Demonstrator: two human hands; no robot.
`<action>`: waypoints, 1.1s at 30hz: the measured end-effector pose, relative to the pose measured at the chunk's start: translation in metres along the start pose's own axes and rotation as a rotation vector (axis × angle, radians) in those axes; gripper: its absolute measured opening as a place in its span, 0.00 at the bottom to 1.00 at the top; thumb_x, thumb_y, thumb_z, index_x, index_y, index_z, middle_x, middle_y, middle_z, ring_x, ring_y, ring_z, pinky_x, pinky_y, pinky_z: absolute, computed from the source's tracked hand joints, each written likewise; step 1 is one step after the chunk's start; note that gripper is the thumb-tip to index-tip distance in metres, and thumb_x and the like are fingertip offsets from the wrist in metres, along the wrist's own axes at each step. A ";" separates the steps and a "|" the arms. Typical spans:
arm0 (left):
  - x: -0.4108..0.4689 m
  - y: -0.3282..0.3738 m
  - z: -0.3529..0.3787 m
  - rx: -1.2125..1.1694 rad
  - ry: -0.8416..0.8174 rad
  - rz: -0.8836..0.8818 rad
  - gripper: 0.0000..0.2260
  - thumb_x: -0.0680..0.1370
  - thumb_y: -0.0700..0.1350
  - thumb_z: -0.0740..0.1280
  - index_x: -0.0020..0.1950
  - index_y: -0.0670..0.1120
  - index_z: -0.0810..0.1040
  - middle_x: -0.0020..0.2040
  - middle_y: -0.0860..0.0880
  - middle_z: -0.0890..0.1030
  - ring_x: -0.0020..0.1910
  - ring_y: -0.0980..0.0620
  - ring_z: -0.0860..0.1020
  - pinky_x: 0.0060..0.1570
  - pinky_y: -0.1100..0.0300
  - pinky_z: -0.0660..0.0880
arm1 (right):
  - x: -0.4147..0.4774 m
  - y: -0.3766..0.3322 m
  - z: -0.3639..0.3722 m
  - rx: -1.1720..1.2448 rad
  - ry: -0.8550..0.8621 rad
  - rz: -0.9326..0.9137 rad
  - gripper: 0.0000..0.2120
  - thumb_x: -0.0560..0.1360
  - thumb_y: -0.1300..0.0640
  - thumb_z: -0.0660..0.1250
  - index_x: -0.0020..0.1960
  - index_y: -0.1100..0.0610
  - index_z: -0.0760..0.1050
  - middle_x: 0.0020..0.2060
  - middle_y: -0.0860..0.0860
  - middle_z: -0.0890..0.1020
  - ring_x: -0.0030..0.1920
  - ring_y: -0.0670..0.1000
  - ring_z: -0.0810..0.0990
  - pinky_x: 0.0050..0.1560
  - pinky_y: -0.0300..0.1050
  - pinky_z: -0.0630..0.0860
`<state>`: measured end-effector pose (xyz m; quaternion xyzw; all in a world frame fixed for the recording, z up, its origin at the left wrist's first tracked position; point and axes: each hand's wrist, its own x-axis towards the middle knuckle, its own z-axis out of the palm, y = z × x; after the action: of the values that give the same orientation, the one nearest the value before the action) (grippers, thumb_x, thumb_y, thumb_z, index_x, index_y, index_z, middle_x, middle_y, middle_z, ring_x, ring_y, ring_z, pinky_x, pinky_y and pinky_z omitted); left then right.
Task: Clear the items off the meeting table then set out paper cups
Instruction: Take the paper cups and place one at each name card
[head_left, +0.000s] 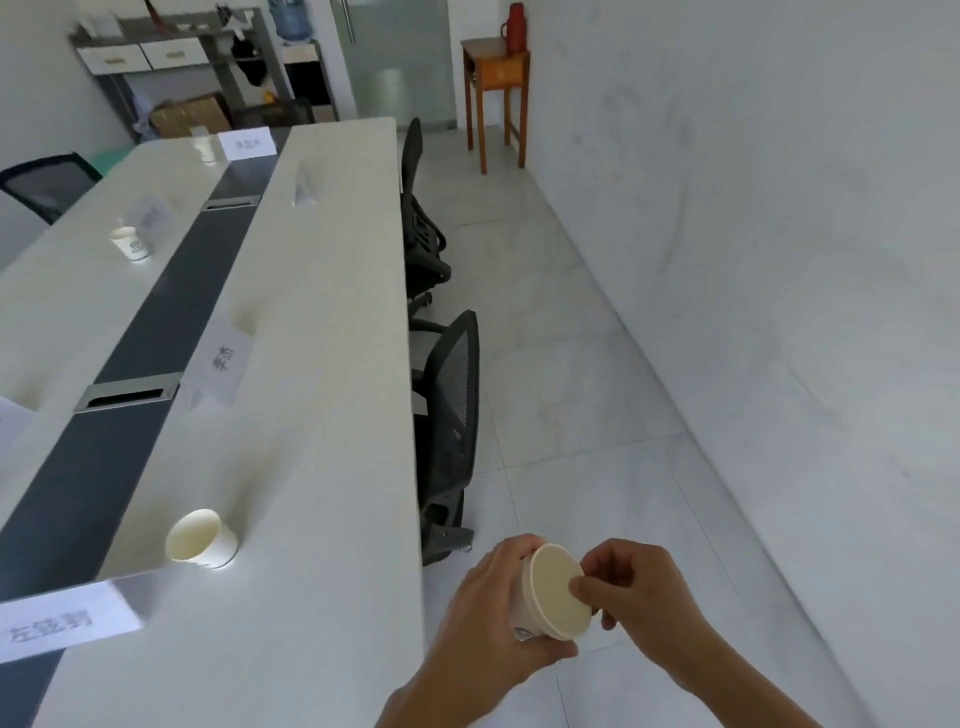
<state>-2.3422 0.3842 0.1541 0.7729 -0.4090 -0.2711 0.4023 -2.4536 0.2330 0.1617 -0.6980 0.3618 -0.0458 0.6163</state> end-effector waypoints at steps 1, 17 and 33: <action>0.008 0.007 0.008 0.014 -0.019 0.000 0.33 0.61 0.62 0.76 0.60 0.66 0.63 0.56 0.68 0.72 0.58 0.62 0.72 0.57 0.61 0.74 | 0.002 0.004 -0.014 0.017 0.004 0.011 0.04 0.67 0.67 0.73 0.37 0.61 0.80 0.27 0.52 0.82 0.25 0.45 0.77 0.29 0.37 0.74; 0.278 0.008 -0.015 0.097 -0.041 0.023 0.29 0.61 0.64 0.74 0.56 0.73 0.62 0.54 0.67 0.74 0.54 0.64 0.74 0.54 0.62 0.75 | 0.206 -0.066 -0.138 0.189 -0.094 -0.104 0.33 0.57 0.47 0.80 0.61 0.50 0.78 0.54 0.49 0.84 0.53 0.49 0.82 0.42 0.45 0.80; 0.531 -0.021 -0.118 0.090 0.158 -0.095 0.30 0.61 0.65 0.73 0.60 0.68 0.65 0.54 0.66 0.74 0.53 0.64 0.74 0.50 0.63 0.77 | 0.510 -0.179 -0.189 0.250 -0.141 -0.249 0.32 0.54 0.49 0.76 0.57 0.55 0.75 0.47 0.50 0.85 0.46 0.48 0.83 0.41 0.39 0.79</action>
<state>-1.9698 -0.0128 0.1507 0.8278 -0.3506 -0.2092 0.3847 -2.0951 -0.2136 0.1719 -0.6567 0.2201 -0.1171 0.7117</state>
